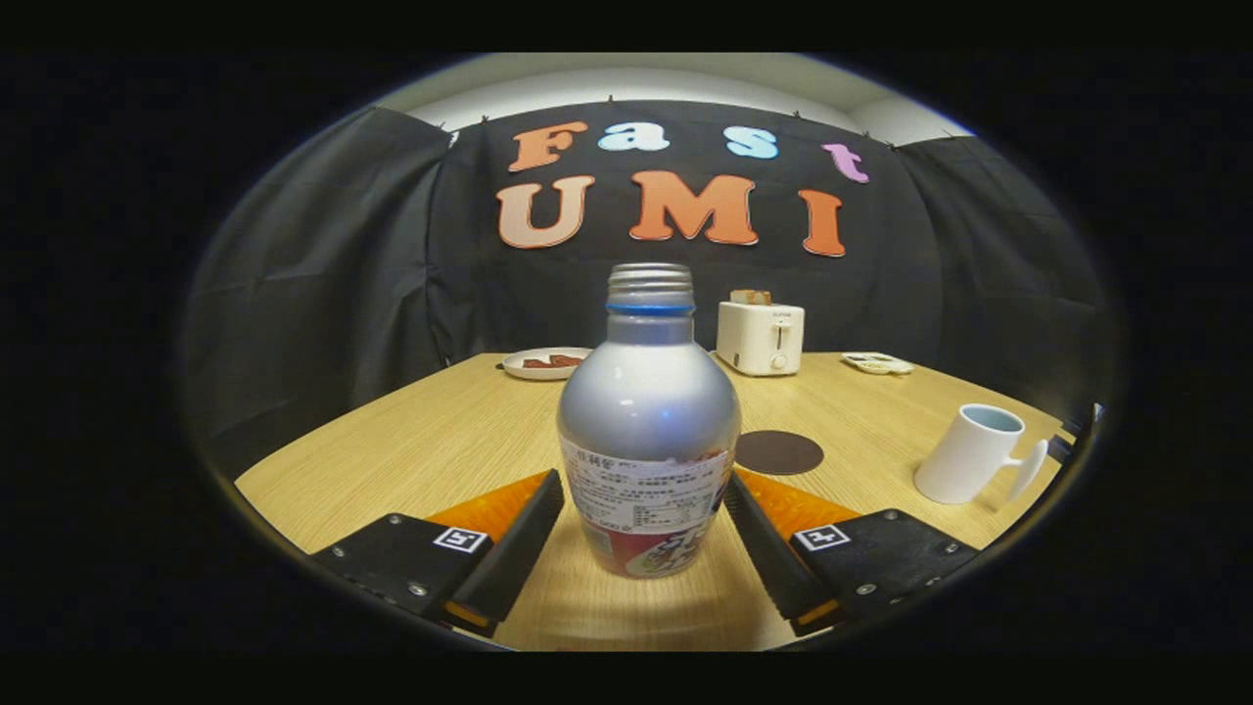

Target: Take the bottle from table, then pour the juice into the cup, finally place the bottle on the coaster

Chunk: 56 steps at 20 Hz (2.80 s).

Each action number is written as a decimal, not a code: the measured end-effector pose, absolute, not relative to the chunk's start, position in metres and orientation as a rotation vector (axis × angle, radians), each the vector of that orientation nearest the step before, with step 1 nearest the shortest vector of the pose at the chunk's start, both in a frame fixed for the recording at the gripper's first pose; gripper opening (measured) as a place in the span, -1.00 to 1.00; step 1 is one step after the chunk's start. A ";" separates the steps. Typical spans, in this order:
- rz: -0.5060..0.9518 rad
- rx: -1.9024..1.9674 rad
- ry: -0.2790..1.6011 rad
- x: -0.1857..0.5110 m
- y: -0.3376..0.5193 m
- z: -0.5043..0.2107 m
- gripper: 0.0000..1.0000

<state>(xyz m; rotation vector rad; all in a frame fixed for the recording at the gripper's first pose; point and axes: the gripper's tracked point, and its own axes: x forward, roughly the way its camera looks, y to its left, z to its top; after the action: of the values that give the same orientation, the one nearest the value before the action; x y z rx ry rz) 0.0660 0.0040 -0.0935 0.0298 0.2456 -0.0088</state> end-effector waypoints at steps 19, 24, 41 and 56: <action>-0.060 0.440 0.126 0.059 -0.042 -0.031 0.52; -0.121 0.606 0.138 0.064 -0.066 -0.030 0.53; -0.274 1.236 0.130 0.086 -0.115 -0.047 0.52; -0.321 1.603 0.154 0.110 -0.115 -0.055 0.52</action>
<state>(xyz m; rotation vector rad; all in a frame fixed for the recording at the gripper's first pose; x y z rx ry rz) 0.1101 -0.1148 -0.0554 1.6035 0.1542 -0.3209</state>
